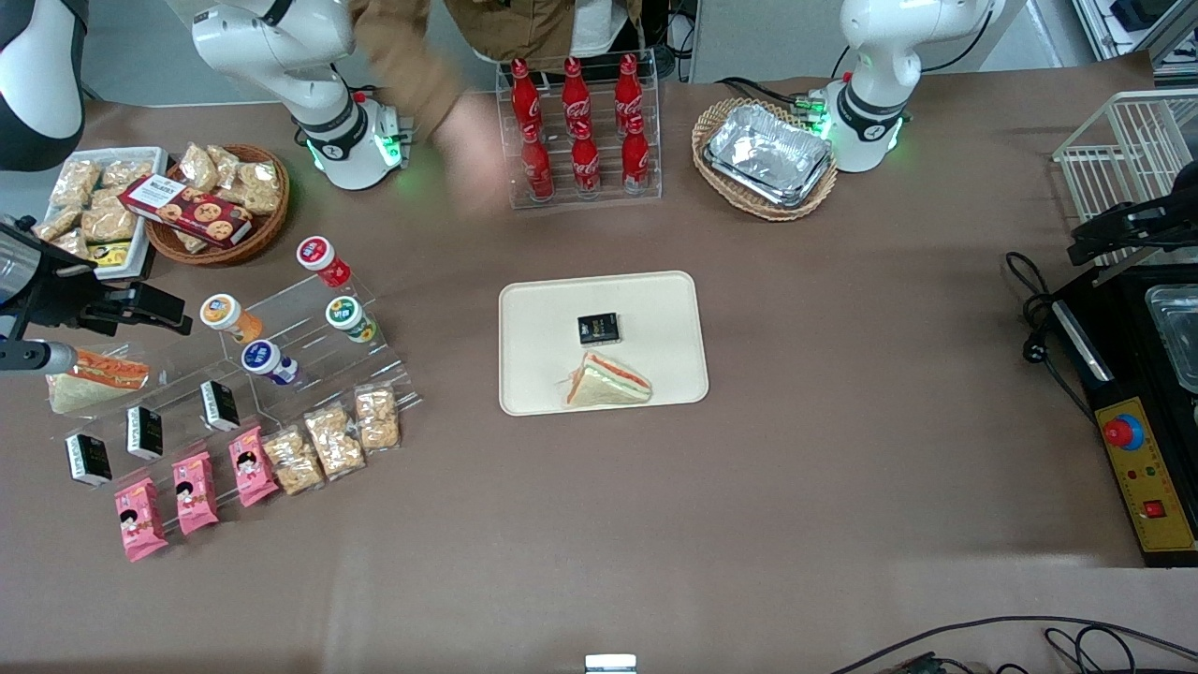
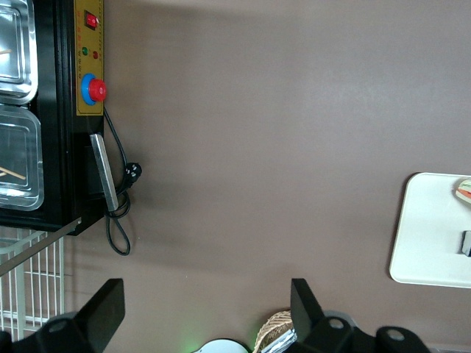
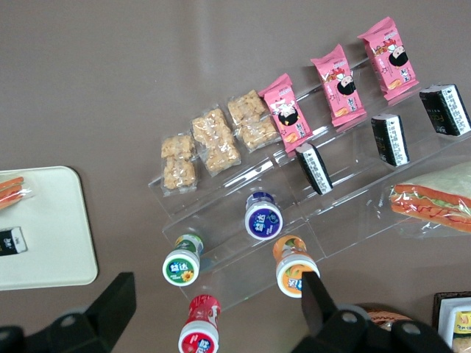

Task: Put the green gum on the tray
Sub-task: 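Move the right gripper to the green-and-white gum bottle on the rack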

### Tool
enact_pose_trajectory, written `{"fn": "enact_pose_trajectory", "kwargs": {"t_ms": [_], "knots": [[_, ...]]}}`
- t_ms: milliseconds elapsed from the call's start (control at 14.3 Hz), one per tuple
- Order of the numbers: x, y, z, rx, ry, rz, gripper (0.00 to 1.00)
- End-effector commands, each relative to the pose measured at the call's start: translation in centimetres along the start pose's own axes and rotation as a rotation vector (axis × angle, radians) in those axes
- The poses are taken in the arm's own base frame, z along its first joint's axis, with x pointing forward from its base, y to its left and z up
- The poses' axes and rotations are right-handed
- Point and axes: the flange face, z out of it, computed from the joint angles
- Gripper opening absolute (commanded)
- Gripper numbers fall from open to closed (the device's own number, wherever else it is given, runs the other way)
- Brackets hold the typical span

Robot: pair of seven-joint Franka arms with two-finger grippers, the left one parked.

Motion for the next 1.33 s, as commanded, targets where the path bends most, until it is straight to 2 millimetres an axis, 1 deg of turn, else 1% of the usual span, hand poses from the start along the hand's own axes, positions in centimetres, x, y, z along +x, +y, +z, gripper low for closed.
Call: {"fn": "enact_pose_trajectory", "kwargs": {"t_ms": [0, 420, 490, 700, 770, 840, 910, 1050, 1120, 1190, 1260], "knots": [[0.3, 0.3, -0.5, -0.02, -0.006, -0.008, 1.0], [0.0, 0.4, -0.9, -0.016, -0.005, -0.007, 1.0], [-0.9, 0.2, -1.8, -0.007, 0.001, -0.015, 1.0], [-3.5, -0.3, -2.3, -0.001, -0.089, -0.024, 1.0], [-4.6, -0.5, -2.0, 0.003, -0.101, -0.026, 1.0], [-5.9, -0.7, -1.4, 0.009, -0.103, -0.032, 1.0], [-7.2, -1.4, -0.4, 0.013, -0.095, -0.038, 1.0], [-9.3, -2.7, 2.4, 0.023, -0.05, -0.018, 1.0], [-9.8, -3.9, 3.8, 0.015, -0.045, -0.023, 1.0], [-9.9, -4.7, 4.8, 0.01, -0.046, -0.03, 1.0], [-9.8, -5.0, 5.8, 0.005, -0.058, -0.035, 1.0]]}}
